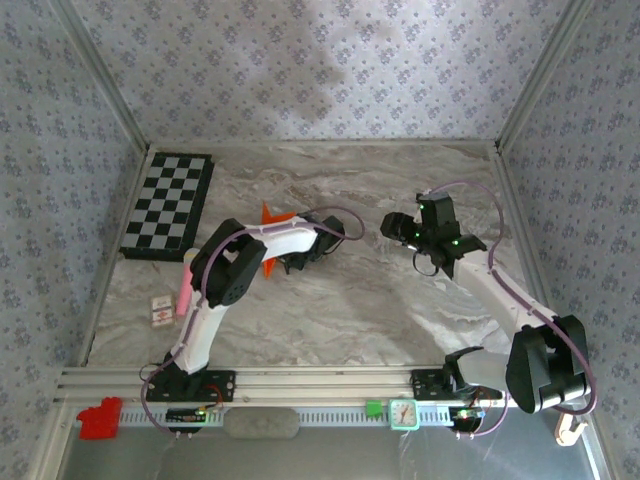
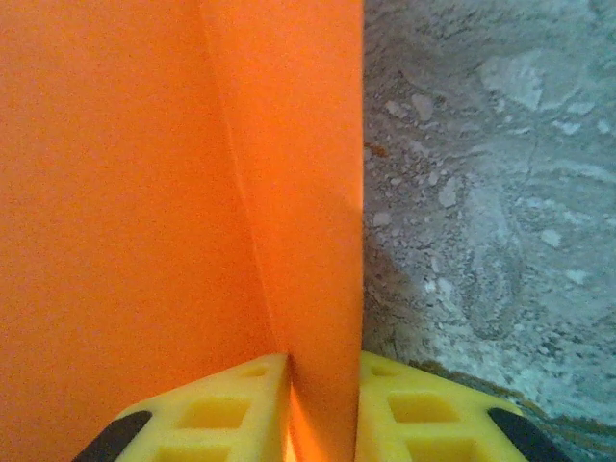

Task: Fold a paper plane with a square sheet of paper (pick it up from the middle)
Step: Turn over the paper at the center of the table.

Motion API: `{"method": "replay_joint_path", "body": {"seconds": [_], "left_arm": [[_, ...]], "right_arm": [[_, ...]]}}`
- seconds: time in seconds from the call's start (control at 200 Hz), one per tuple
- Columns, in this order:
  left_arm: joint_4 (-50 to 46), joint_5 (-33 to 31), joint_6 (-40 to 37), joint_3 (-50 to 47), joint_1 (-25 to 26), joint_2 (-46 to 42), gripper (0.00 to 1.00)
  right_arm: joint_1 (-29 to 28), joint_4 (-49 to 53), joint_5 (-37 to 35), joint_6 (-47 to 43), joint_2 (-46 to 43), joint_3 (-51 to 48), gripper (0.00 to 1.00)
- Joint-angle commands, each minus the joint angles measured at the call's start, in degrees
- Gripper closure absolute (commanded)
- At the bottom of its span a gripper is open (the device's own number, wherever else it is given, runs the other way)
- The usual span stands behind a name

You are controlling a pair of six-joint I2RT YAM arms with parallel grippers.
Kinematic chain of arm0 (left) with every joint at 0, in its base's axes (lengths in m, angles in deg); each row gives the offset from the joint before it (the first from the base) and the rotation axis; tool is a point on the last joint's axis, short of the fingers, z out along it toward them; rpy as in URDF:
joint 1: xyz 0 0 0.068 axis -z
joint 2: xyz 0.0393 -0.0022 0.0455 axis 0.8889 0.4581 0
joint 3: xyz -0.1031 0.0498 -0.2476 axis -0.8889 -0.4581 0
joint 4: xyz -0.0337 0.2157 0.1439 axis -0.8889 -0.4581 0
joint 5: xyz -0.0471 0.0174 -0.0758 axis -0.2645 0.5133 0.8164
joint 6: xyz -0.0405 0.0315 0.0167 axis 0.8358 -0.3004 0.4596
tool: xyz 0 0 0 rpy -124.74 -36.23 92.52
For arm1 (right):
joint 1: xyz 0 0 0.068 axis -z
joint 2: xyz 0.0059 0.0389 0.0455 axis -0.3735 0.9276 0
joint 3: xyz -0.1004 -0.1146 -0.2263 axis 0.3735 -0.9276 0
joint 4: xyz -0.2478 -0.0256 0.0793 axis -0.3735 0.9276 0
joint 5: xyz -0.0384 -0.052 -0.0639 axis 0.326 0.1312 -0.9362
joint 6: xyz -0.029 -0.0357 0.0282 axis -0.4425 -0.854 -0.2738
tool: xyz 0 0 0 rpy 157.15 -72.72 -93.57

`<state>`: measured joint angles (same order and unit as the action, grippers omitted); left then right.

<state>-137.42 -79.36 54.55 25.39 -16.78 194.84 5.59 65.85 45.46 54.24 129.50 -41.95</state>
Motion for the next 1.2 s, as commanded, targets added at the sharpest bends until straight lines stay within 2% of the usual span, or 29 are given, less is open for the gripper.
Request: {"method": "replay_joint_path", "body": {"seconds": [0.0, 0.2, 0.535, 0.91, 1.034, 1.194], "left_arm": [[2.03, 10.48, 2.24, 0.23, 1.18, -1.95, 0.75], [1.91, 14.73, 3.83, 0.66, 1.2, -4.12, 0.74], [9.8, 33.84, 9.45, -3.26, 1.69, -14.06, 0.64], [12.19, 35.93, 9.4, -5.94, 1.69, -26.56, 0.55], [19.34, 39.91, 11.06, -11.16, -0.44, -32.53, 0.5], [31.46, 48.59, 16.82, -20.97, -4.73, -35.93, 0.5]], "right_arm": [[0.7, 1.0, -1.1, 1.48, -0.1, -0.45, 0.33], [1.43, 0.97, -1.01, 2.13, -0.19, -0.76, 0.33], [3.23, 0.23, -0.32, 4.49, -0.86, -1.87, 0.33], [3.42, -0.23, 1.14, 4.14, -0.89, -1.79, 0.32], [3.27, -1.27, 2.81, 3.58, -0.3, -1.86, 0.31], [2.42, -2.59, 4.5, 3.51, 1.15, -1.92, 0.3]]}}
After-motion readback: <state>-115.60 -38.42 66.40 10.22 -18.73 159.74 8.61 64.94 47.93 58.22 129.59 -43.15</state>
